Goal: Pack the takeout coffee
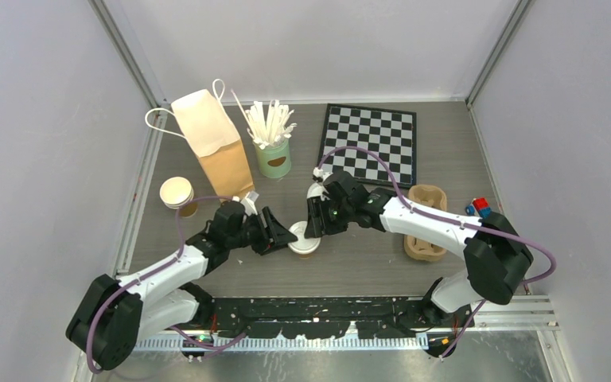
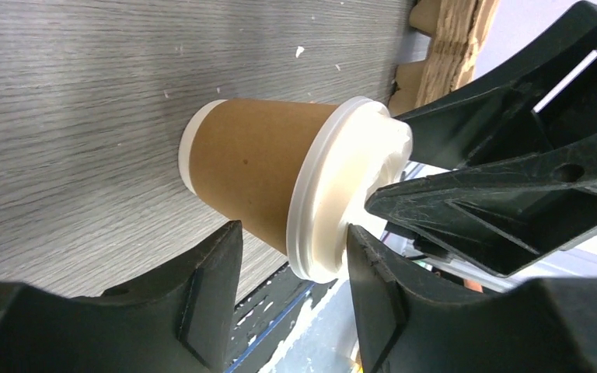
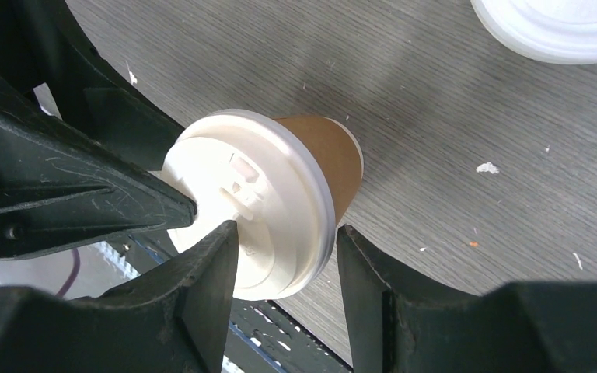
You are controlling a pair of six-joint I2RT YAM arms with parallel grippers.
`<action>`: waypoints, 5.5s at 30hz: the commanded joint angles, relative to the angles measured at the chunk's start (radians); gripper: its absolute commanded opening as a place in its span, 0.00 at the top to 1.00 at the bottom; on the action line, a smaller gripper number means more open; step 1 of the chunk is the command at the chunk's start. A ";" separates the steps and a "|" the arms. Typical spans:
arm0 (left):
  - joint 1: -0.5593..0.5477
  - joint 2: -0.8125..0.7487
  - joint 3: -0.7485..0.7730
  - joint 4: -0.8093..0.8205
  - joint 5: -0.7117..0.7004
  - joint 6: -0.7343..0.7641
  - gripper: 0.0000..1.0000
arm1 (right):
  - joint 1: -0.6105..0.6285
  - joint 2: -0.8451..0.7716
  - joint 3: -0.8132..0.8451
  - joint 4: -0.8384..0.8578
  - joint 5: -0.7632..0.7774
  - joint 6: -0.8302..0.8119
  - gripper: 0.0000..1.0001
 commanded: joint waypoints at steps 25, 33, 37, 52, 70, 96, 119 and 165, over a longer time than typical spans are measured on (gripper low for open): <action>-0.002 0.071 0.171 -0.202 -0.064 0.167 0.51 | -0.021 -0.021 0.059 -0.114 0.029 -0.068 0.48; -0.002 -0.003 0.243 -0.320 -0.094 0.159 0.42 | -0.021 -0.085 0.124 -0.179 0.029 -0.052 0.34; 0.000 -0.087 0.387 -0.551 -0.244 0.215 0.26 | -0.021 -0.163 0.164 -0.232 0.055 -0.048 0.12; 0.271 -0.183 0.723 -1.077 -0.880 0.307 0.00 | -0.021 -0.429 0.126 -0.246 0.188 -0.026 0.07; 1.065 0.049 0.637 -0.825 -0.291 0.389 0.48 | -0.021 -0.599 0.070 -0.208 0.154 -0.041 0.11; 1.085 0.151 0.561 -0.683 -0.262 0.366 0.75 | -0.021 -0.596 0.062 -0.195 0.166 -0.093 0.12; 1.085 0.011 0.642 -0.815 -0.239 0.313 1.00 | -0.021 -0.575 0.036 -0.201 0.178 -0.109 0.11; 0.547 -0.338 0.305 -0.905 -0.104 0.279 1.00 | -0.036 -0.356 -0.011 -0.086 0.547 0.061 0.26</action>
